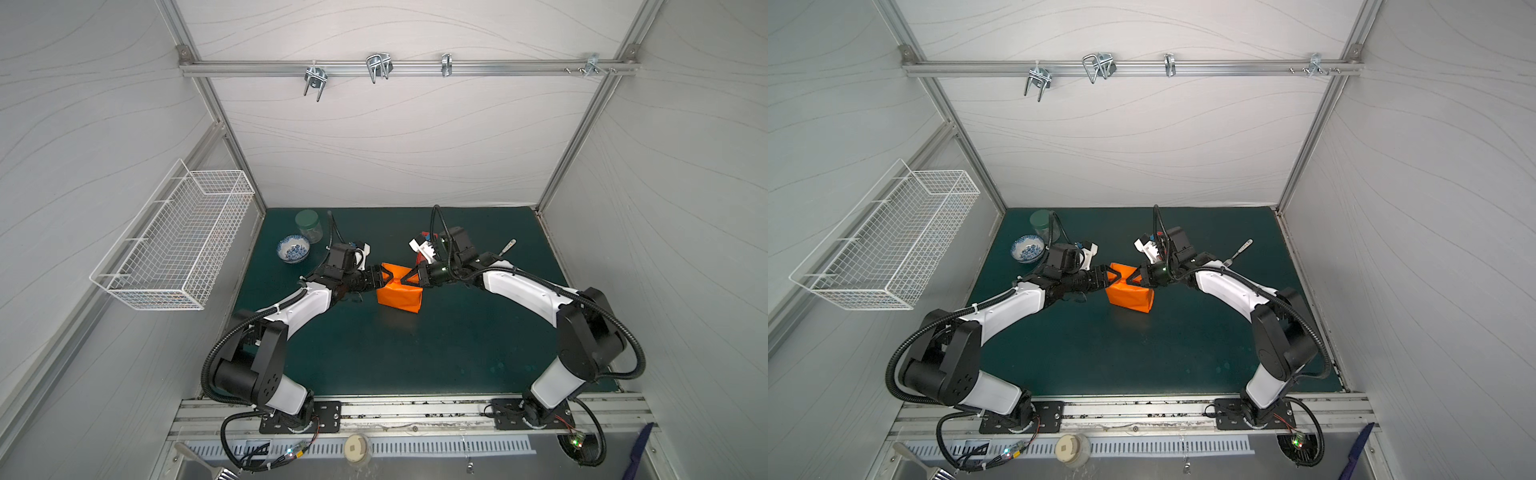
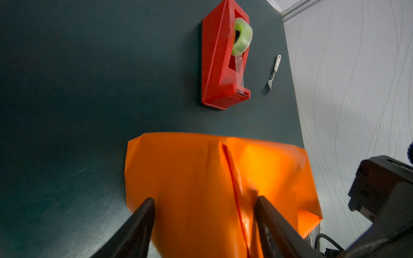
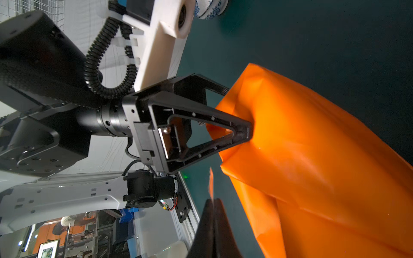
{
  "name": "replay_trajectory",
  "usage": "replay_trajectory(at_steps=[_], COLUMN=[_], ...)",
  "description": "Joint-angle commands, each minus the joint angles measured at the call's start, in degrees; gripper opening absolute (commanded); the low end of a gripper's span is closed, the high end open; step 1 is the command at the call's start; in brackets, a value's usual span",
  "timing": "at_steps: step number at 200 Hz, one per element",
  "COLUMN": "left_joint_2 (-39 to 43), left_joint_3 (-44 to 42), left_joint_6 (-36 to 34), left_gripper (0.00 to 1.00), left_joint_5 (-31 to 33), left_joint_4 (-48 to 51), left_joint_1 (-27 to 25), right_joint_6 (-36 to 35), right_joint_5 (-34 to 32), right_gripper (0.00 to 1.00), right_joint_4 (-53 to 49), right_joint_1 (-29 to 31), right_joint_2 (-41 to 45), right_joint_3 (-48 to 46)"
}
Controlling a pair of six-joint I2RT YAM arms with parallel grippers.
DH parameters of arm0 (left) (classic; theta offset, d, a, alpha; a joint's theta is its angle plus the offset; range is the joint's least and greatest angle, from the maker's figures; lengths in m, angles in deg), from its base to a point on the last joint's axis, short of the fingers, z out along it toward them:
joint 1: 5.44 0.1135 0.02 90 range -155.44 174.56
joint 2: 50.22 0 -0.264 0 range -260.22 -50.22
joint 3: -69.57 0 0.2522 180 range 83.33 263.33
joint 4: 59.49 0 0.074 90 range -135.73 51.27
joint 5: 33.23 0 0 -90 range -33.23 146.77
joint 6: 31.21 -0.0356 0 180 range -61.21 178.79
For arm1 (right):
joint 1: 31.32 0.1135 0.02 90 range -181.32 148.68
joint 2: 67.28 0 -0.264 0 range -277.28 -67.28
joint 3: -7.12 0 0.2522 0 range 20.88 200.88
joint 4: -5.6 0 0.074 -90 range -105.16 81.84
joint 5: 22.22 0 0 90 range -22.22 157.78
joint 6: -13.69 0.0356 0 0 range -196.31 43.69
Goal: Wrap the gift box in paper
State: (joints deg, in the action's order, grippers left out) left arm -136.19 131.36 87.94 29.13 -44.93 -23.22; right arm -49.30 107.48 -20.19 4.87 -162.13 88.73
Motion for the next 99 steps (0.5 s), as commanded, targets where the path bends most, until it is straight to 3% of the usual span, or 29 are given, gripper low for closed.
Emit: replay_trajectory(at_steps=[1, 99], left_joint_2=[-2.3, -2.2], left_joint_3=[-1.4, -1.5], left_joint_6=[-1.5, -1.5], left_gripper=[0.72, 0.72], left_joint_5=[4.1, 4.1], left_joint_4=[6.5, 6.6], left_joint_1=[0.6, 0.6], right_joint_6=[-2.7, -4.6], right_joint_5=[-0.5, -1.7], right_gripper=[0.00, 0.00], right_joint_4=[-3.3, -4.6], right_joint_1=[0.7, 0.7], right_joint_2=[-1.7, -4.8], right_joint_3=[1.9, 4.7])
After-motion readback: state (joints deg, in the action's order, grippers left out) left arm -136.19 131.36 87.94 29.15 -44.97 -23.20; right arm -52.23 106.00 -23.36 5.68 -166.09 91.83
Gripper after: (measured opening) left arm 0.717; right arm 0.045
